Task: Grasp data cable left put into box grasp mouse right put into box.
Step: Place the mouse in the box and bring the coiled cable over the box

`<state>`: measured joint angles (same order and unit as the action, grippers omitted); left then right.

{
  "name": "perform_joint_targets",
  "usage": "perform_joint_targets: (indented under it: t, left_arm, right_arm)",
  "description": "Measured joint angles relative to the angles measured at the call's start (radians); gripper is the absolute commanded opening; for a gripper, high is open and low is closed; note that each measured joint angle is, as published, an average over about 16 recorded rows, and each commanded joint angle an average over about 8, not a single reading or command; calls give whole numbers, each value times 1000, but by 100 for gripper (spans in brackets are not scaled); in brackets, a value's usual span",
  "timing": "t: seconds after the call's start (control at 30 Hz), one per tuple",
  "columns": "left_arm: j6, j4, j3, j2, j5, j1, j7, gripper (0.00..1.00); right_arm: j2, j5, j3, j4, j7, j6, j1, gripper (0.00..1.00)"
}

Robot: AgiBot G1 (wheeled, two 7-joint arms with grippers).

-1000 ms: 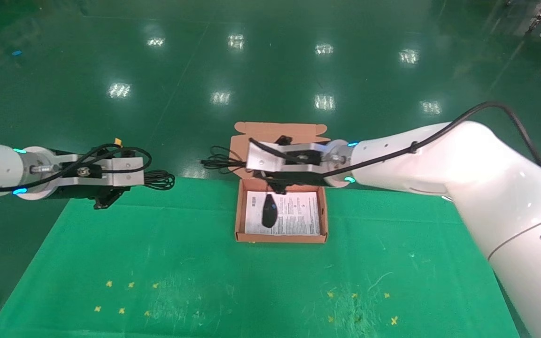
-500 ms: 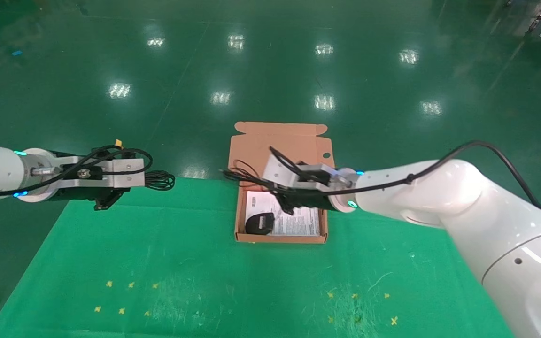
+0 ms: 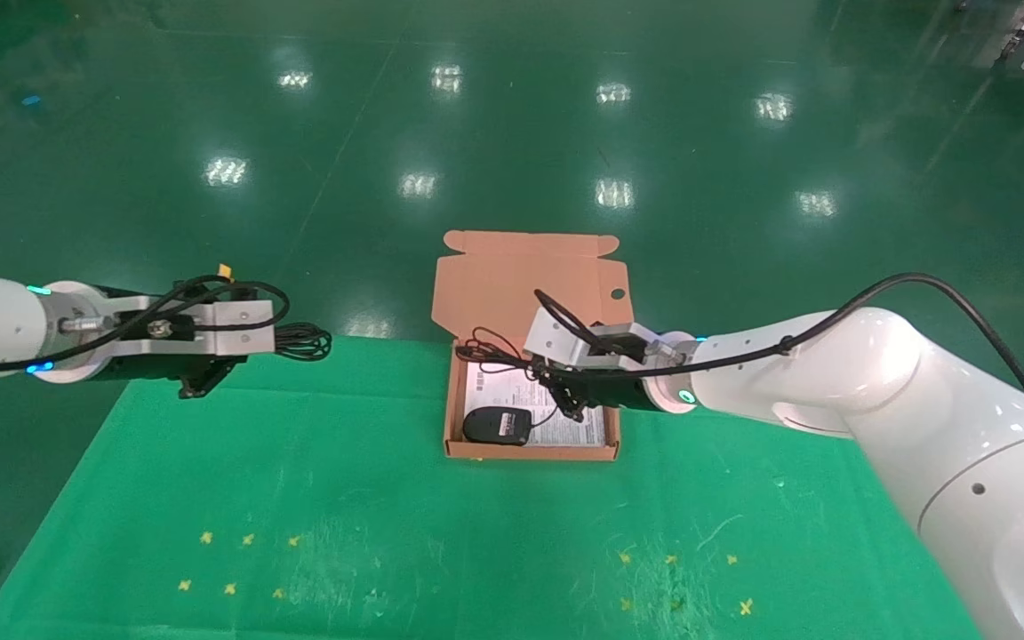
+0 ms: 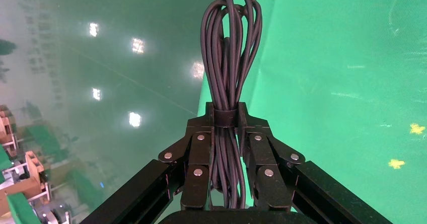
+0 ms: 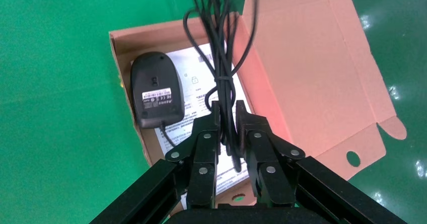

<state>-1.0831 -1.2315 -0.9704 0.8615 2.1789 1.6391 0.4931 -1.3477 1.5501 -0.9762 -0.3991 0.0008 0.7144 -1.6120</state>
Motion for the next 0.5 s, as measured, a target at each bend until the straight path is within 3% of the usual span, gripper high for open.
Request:
perform_joint_targets:
  t: [0.5]
  left_arm:
    - [67, 57, -11, 76, -7, -31, -27, 0]
  right_arm:
    - [69, 25, -10, -17, 35, -8, -32, 100]
